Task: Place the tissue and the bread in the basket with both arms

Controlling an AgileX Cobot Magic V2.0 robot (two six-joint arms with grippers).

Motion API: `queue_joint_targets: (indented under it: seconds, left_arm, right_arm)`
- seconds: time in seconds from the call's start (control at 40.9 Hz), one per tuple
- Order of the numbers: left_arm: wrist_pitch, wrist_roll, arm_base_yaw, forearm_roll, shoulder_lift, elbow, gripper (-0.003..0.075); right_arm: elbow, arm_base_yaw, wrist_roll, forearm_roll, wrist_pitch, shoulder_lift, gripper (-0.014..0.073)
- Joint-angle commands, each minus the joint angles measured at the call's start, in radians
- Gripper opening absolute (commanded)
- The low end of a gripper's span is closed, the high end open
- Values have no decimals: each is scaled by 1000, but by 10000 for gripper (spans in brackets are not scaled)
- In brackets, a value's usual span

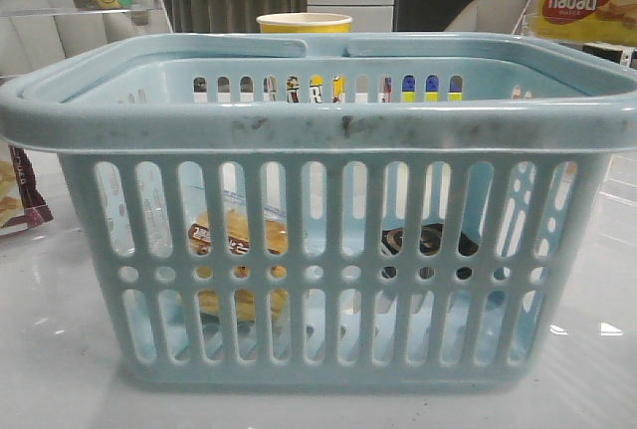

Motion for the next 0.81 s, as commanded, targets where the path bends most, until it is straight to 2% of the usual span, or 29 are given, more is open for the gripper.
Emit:
queue_joint_targets:
  seconds: [0.0, 0.073, 0.416, 0.489, 0.612, 0.685, 0.783]
  left_arm:
    - [-87, 1, -2, -5, -17, 8, 93]
    - [-87, 1, -2, -5, -17, 8, 93]
    - [-87, 1, -2, -5, -17, 8, 93]
    - [-87, 1, -2, -5, -17, 8, 93]
    - [-87, 1, -2, -5, -17, 8, 93]
    - [-87, 1, -2, -5, -17, 8, 93]
    - [-87, 1, -2, -5, -17, 8, 93]
  right_arm:
    - [42, -6, -8, 5, -166, -28, 57]
    - [87, -6, -8, 6, -210, -48, 57]
    - [85, -6, -7, 13, -202, -44, 57]
    - [85, -5, 74, -17, -214, -46, 57]
    - [85, -4, 292, -220, -241, -46, 57]
    - [85, -2, 335, -271, -245, -46, 57]
    - [85, 6, 339, -271, -255, -46, 57]
